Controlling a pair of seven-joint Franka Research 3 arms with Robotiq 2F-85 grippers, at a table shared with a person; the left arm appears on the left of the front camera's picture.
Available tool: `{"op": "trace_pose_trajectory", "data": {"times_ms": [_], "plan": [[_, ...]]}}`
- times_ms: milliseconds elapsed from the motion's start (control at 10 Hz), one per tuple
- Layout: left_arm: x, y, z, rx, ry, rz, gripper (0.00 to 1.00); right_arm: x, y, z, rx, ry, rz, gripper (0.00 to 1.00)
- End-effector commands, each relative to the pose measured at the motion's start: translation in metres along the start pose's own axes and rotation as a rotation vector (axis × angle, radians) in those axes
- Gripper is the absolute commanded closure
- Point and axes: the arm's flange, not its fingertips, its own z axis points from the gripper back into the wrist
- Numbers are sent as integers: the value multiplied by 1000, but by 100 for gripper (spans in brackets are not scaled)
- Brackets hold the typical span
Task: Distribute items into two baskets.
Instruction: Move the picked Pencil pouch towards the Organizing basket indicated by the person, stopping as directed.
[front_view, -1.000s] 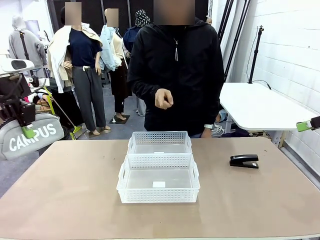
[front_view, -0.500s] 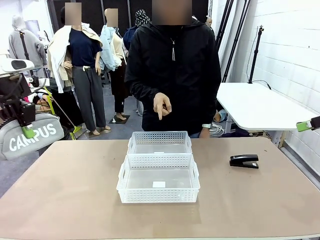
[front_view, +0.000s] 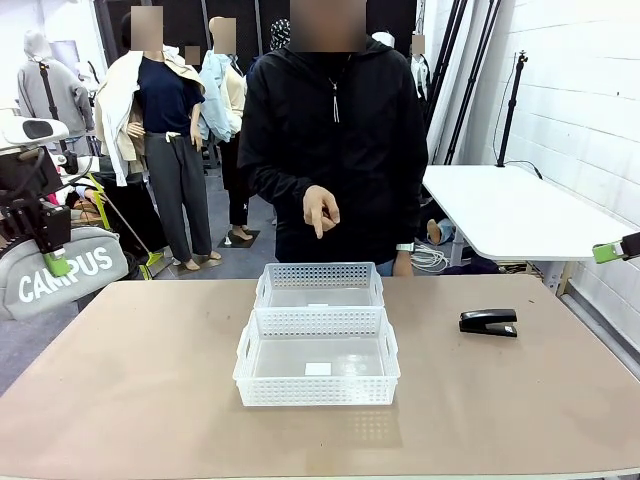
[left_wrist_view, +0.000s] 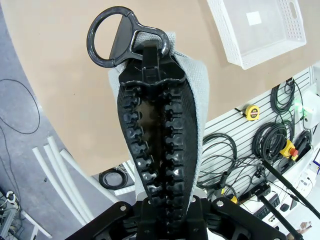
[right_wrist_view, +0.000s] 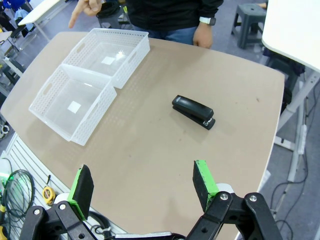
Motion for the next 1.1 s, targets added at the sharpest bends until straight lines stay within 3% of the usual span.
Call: {"op": "trace_pose_trajectory", "data": {"times_ms": [0, 600, 1000], "plan": [[-2, -2, 0, 5, -17, 19, 85, 1, 1, -1, 14, -2, -12, 0], [-2, -2, 0, 5, -17, 19, 85, 1, 1, -1, 14, -2, -12, 0], [21, -15, -13, -13, 14, -132, 85, 1, 1, -1, 14, -2, -12, 0]]}}
